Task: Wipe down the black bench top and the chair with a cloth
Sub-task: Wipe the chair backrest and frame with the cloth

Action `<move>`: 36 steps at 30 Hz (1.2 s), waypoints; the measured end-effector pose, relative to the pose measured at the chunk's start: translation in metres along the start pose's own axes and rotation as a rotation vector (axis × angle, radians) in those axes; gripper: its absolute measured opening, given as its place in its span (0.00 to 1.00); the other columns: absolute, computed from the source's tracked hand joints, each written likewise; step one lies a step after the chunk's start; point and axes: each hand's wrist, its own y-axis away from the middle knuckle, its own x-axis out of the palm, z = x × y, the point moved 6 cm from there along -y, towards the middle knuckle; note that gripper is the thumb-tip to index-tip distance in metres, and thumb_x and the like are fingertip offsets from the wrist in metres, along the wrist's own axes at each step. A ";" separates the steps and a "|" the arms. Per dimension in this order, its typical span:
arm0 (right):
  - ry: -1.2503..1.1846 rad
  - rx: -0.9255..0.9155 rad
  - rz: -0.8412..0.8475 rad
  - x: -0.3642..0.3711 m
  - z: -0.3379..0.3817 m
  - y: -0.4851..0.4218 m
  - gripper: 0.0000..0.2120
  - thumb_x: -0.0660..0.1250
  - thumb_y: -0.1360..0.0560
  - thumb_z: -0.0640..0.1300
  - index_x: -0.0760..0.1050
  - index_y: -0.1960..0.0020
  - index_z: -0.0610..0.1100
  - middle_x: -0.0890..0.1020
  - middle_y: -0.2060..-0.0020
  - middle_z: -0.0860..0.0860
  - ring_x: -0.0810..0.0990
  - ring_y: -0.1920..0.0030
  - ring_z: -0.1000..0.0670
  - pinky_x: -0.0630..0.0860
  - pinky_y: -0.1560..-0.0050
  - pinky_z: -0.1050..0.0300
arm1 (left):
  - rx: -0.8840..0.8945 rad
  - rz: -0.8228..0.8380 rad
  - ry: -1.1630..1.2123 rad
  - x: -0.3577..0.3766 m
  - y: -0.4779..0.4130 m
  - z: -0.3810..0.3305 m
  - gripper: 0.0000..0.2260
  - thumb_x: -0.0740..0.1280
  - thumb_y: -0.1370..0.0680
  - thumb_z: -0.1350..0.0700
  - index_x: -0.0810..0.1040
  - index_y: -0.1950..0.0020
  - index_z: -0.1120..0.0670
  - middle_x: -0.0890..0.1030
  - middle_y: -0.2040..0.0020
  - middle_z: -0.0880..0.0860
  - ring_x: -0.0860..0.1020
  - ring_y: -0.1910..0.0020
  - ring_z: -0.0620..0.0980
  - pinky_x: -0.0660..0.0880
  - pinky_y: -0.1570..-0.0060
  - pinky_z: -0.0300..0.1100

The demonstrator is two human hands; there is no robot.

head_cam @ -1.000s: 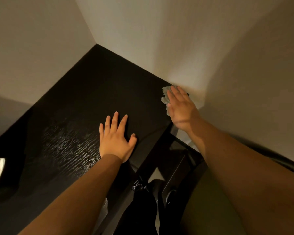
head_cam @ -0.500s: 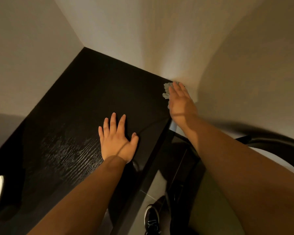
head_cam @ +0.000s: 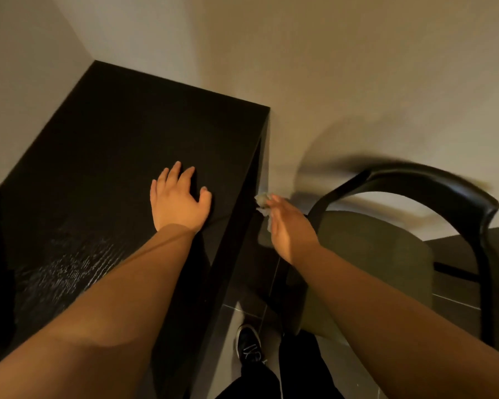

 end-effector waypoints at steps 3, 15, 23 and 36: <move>0.111 0.100 -0.041 -0.009 -0.034 0.041 0.28 0.61 0.16 0.38 0.60 0.17 0.42 0.62 0.18 0.46 0.62 0.20 0.45 0.51 0.23 0.61 | 0.095 0.084 -0.036 0.003 0.012 -0.006 0.30 0.61 0.18 0.40 0.65 0.17 0.46 0.60 0.15 0.52 0.55 0.15 0.56 0.50 0.17 0.58; 0.221 0.104 0.117 0.093 -0.071 0.133 0.31 0.58 0.15 0.45 0.51 0.16 0.43 0.46 0.16 0.46 0.36 0.17 0.42 0.39 0.18 0.47 | 0.242 0.151 -0.218 0.026 0.114 -0.011 0.35 0.57 0.19 0.38 0.54 0.13 0.45 0.51 0.13 0.52 0.46 0.14 0.56 0.43 0.16 0.58; 0.412 -0.174 0.222 0.113 -0.083 0.180 0.34 0.53 0.17 0.59 0.53 0.16 0.45 0.50 0.15 0.47 0.41 0.16 0.43 0.51 0.18 0.41 | 0.428 0.075 -0.293 0.044 0.157 -0.047 0.30 0.66 0.21 0.46 0.67 0.19 0.50 0.58 0.15 0.58 0.55 0.16 0.61 0.52 0.18 0.61; 0.375 -0.080 0.238 0.114 -0.069 0.177 0.47 0.51 0.21 0.72 0.42 0.15 0.44 0.37 0.16 0.46 0.28 0.19 0.41 0.38 0.18 0.40 | 0.242 0.015 -0.244 0.024 0.103 -0.042 0.35 0.64 0.20 0.41 0.58 0.15 0.48 0.64 0.22 0.59 0.63 0.24 0.62 0.62 0.26 0.60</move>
